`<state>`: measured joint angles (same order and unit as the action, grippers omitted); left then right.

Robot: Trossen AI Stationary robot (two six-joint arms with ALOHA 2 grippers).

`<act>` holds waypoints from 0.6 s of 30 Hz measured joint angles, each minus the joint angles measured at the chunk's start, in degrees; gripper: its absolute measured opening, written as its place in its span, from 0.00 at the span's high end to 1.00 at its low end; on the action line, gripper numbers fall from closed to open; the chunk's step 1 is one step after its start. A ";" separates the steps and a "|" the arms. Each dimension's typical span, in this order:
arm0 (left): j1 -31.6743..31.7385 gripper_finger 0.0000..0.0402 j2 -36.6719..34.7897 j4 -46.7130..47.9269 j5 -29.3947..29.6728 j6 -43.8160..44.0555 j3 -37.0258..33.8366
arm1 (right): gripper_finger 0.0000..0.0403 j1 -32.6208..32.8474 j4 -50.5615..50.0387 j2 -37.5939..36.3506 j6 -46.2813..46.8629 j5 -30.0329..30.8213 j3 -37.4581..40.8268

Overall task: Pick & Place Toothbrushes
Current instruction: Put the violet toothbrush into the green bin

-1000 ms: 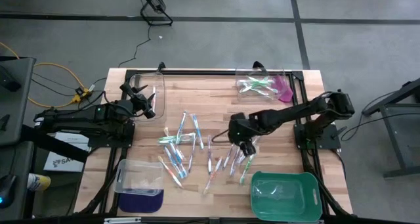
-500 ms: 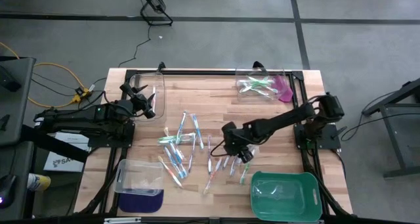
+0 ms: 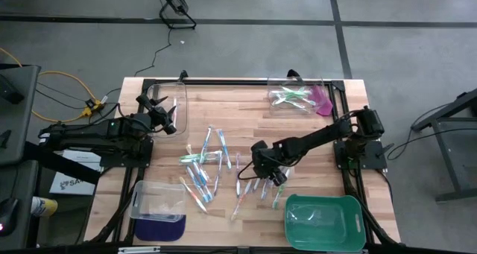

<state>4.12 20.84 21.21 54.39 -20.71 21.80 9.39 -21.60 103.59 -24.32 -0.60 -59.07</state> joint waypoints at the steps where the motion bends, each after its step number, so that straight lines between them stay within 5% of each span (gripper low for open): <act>1: -0.02 0.45 0.02 0.00 0.00 0.00 0.00 | 0.49 0.00 -0.02 0.02 0.44 0.00 0.00; 18: -0.02 0.45 0.02 0.02 0.00 0.00 0.00 | 0.93 0.00 -0.39 0.00 0.55 -2.58 0.00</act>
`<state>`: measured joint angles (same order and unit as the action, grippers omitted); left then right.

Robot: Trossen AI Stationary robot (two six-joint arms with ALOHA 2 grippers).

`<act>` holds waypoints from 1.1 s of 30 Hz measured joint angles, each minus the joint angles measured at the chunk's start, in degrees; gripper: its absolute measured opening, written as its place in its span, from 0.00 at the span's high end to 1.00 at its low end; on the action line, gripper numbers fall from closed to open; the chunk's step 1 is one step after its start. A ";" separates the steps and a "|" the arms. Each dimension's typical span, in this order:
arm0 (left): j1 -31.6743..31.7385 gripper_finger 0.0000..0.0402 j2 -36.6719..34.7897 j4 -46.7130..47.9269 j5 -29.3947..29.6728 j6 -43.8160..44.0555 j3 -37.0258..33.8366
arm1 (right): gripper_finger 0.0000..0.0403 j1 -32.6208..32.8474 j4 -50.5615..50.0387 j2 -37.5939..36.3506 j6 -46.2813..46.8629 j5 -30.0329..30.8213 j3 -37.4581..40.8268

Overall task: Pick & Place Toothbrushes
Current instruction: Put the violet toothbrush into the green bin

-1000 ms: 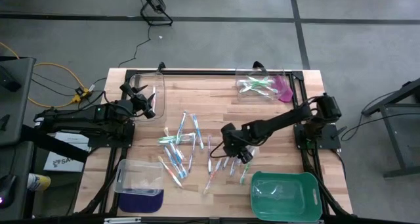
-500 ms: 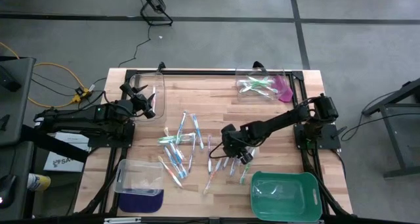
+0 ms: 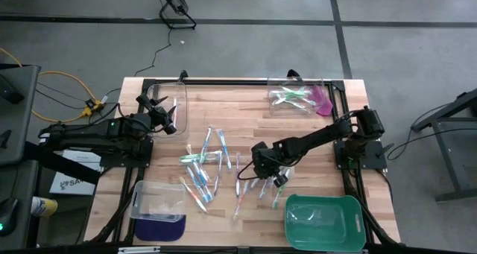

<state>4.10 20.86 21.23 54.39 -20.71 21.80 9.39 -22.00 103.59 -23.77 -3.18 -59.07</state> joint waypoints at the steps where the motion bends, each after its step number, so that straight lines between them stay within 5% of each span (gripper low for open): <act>1: 0.00 0.45 0.00 0.00 0.00 0.00 0.00 | 0.96 0.00 0.06 0.00 0.00 0.02 0.00; 17: 0.02 0.45 -0.01 0.00 -1.29 0.00 0.00 | 0.99 0.00 -5.42 -4.26 9.07 4.71 -2.03; 33: 0.00 0.45 -0.02 0.39 -1.27 0.00 0.00 | 1.00 0.74 -27.36 -11.29 22.96 4.42 -11.17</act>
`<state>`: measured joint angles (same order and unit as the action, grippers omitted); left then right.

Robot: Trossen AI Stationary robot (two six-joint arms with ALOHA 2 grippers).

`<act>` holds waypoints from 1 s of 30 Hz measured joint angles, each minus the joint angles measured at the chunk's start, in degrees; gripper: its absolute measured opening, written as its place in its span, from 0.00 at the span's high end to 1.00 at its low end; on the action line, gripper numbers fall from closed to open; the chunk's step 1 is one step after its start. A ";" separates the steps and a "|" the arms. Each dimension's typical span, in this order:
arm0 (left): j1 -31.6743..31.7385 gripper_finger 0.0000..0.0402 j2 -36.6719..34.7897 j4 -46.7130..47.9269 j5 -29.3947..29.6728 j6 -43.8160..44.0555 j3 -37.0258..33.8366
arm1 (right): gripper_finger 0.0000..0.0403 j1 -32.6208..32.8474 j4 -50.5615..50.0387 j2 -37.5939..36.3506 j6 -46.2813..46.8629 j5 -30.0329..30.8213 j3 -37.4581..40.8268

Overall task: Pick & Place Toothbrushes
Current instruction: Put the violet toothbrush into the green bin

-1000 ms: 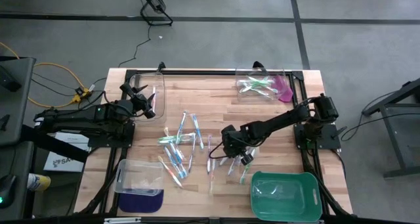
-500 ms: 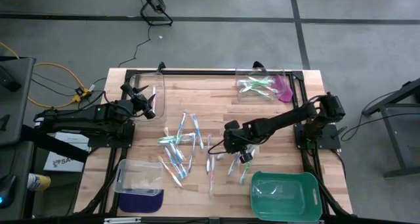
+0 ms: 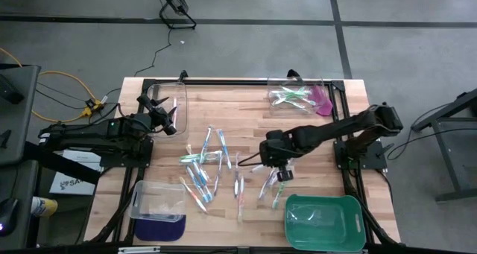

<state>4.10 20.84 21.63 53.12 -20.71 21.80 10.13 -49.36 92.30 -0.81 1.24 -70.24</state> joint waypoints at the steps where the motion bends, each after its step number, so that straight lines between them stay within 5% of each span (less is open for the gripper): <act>1: 0.01 0.45 0.00 0.00 -0.02 0.00 0.00 | 1.00 0.26 -0.97 -0.30 0.69 0.01 -0.08; 20: 0.00 0.45 0.00 -0.02 -0.59 0.20 0.00 | 1.00 9.48 -12.26 -9.20 21.20 -2.08 -0.30; 30: 0.02 0.45 0.02 -0.02 -0.99 0.22 0.00 | 1.00 15.19 -12.84 -10.22 35.60 -11.86 -0.30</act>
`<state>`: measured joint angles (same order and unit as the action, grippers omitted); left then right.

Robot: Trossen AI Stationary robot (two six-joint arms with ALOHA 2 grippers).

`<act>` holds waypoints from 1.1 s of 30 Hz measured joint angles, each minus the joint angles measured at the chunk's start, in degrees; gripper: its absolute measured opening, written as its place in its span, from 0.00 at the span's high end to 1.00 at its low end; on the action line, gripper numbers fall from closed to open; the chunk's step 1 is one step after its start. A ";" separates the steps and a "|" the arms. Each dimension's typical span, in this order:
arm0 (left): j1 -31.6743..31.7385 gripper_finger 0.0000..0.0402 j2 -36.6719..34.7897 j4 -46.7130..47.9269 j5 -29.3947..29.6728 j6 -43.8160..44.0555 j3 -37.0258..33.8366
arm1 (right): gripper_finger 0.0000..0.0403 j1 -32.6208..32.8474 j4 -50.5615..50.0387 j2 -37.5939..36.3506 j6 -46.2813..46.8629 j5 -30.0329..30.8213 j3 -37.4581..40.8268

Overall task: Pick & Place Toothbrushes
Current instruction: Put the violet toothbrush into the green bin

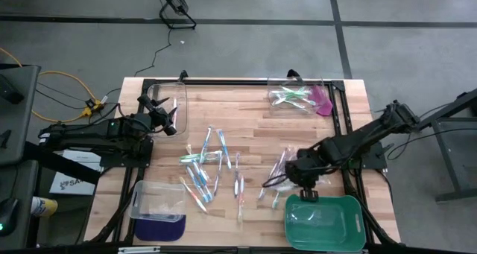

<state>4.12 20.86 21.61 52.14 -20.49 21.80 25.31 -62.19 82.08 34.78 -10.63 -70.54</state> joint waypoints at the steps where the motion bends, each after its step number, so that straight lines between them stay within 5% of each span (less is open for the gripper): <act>1: 0.00 0.45 0.00 0.00 -0.04 0.00 0.00 | 1.00 0.55 -0.01 0.01 1.73 -1.00 0.00; 19: -0.01 0.45 0.00 0.00 -0.30 0.00 0.00 | 1.00 19.00 -1.43 0.07 29.85 -4.71 0.11; 33: 0.00 0.45 -0.02 -1.29 -0.10 -1.95 0.00 | 1.00 26.72 5.00 1.51 31.32 9.29 0.11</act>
<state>4.12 20.84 20.32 52.03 -22.44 21.80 52.03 -57.20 83.59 66.10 -1.34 -70.43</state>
